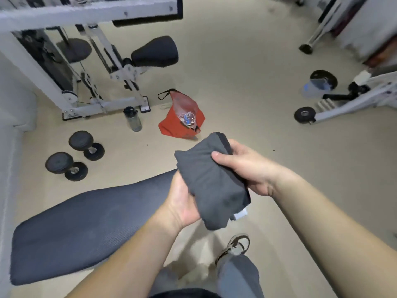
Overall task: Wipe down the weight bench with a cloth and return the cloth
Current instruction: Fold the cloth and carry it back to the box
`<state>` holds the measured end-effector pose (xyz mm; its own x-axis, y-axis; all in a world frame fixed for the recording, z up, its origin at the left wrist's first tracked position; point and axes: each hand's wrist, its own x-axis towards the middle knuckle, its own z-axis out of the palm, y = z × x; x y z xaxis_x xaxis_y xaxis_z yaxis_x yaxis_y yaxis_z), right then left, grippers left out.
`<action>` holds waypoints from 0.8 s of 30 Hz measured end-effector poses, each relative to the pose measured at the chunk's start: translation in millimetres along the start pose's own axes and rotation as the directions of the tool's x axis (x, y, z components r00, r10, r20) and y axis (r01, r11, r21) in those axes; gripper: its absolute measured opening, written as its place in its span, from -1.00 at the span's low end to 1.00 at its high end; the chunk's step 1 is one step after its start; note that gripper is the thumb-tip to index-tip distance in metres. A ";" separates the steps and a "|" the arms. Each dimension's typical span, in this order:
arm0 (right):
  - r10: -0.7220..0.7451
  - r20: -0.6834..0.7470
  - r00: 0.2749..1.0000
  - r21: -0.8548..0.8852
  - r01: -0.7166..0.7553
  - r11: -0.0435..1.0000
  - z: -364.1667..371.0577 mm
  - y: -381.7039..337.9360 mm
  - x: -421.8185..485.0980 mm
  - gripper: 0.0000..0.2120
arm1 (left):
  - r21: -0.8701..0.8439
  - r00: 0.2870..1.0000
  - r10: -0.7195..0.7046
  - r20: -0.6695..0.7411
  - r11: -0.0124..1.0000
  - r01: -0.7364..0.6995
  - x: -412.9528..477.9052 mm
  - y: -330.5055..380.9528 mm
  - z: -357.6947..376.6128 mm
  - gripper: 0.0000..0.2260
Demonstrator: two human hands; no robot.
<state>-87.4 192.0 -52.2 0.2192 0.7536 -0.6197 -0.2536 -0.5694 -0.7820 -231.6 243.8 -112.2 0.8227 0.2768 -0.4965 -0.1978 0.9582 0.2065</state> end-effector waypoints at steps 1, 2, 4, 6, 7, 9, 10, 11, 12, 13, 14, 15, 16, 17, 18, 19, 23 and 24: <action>-0.007 -0.069 0.998 -0.034 0.005 0.999 -16.0 3.8 -9.2 -0.74 | 0.024 0.999 -0.038 0.023 0.999 0.038 2.3 -11.4 6.2 -0.43; -0.011 -0.131 0.991 -0.066 0.002 0.998 -35.0 8.7 -17.9 -0.73 | 0.030 0.996 -0.080 0.042 0.996 0.079 5.0 -24.2 13.2 -0.41; -0.001 -0.217 0.976 -0.106 -0.023 0.994 -76.1 20.3 -36.8 -0.70 | 0.036 0.983 -0.162 0.082 0.987 0.159 13.8 -49.9 28.8 -0.35; 0.021 -0.263 0.965 -0.112 -0.052 0.992 -122.0 34.2 -54.3 -0.71 | 0.059 0.969 -0.214 0.122 0.976 0.208 31.1 -78.1 49.3 -0.28; 0.022 -0.295 0.955 -0.105 -0.056 0.993 -147.3 42.5 -62.5 -0.72 | 0.075 0.963 -0.235 0.131 0.971 0.227 42.7 -94.0 61.0 -0.24; 0.001 -0.367 0.930 -0.101 -0.041 0.994 -201.2 57.1 -78.7 -0.74 | 0.121 0.950 -0.285 0.124 0.955 0.271 70.5 -127.4 87.6 -0.16; -0.011 -0.405 0.914 -0.097 -0.031 0.995 -226.2 62.6 -86.9 -0.74 | 0.143 0.945 -0.305 0.119 0.947 0.288 84.7 -144.0 101.5 -0.15; -0.029 -0.445 0.895 -0.102 -0.018 0.995 -250.9 68.1 -95.9 -0.75 | 0.163 0.939 -0.324 0.111 0.938 0.305 98.1 -161.2 115.9 -0.18; -0.055 -0.482 0.874 -0.131 -0.010 0.991 -274.9 72.4 -105.5 -0.80 | 0.186 0.933 -0.345 0.100 0.928 0.323 111.8 -178.5 129.8 -0.25; -0.081 -0.511 0.856 -0.161 -0.003 0.987 -297.1 76.2 -115.8 -0.85 | 0.219 0.931 -0.358 0.076 0.917 0.335 124.7 -195.3 142.2 -0.33; -0.102 -0.526 0.844 -0.164 0.018 0.986 -317.1 77.9 -126.8 -0.90 | 0.255 0.928 -0.368 0.055 0.904 0.344 136.3 -211.1 152.9 -0.39; -0.116 -0.528 0.841 -0.129 0.056 0.990 -336.3 78.4 -137.8 -0.93 | 0.276 0.924 -0.378 0.048 0.894 0.352 146.8 -225.7 163.5 -0.43; -0.113 -0.526 0.843 -0.065 0.092 0.994 -353.5 77.5 -148.4 -0.93 | 0.289 0.918 -0.393 0.057 0.887 0.361 155.4 -238.3 175.1 -0.45; -0.090 -0.517 0.851 0.004 0.108 0.994 -370.8 76.9 -157.4 -0.90 | 0.288 0.907 -0.414 0.074 0.880 0.378 162.6 -248.2 188.2 -0.45; -0.050 -0.498 0.866 0.060 0.092 0.994 -387.4 76.6 -165.2 -0.84 | 0.280 0.896 -0.434 0.089 0.875 0.396 169.5 -255.4 201.0 -0.45; 0.008 -0.454 0.891 0.106 0.045 0.993 -403.2 77.2 -171.1 -0.76 | 0.275 0.887 -0.452 0.093 0.868 0.414 176.7 -260.3 212.4 -0.44; 0.151 -0.260 0.954 0.345 -0.054 0.937 -451.2 75.0 -175.5 -0.54 | 0.340 0.874 -0.477 0.092 0.840 0.423 217.2 -264.8 248.5 -0.45; 0.110 -0.283 0.953 0.392 0.010 0.920 -459.6 73.1 -172.3 -0.57 | 0.377 0.869 -0.487 0.085 0.823 0.424 229.7 -264.6 256.8 -0.46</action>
<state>289.4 -130.5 -33.1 0.4476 0.5624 -0.6953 -0.6001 -0.3875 -0.6998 146.6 35.5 -64.4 0.8570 -0.2323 -0.4601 0.3873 0.8792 0.2776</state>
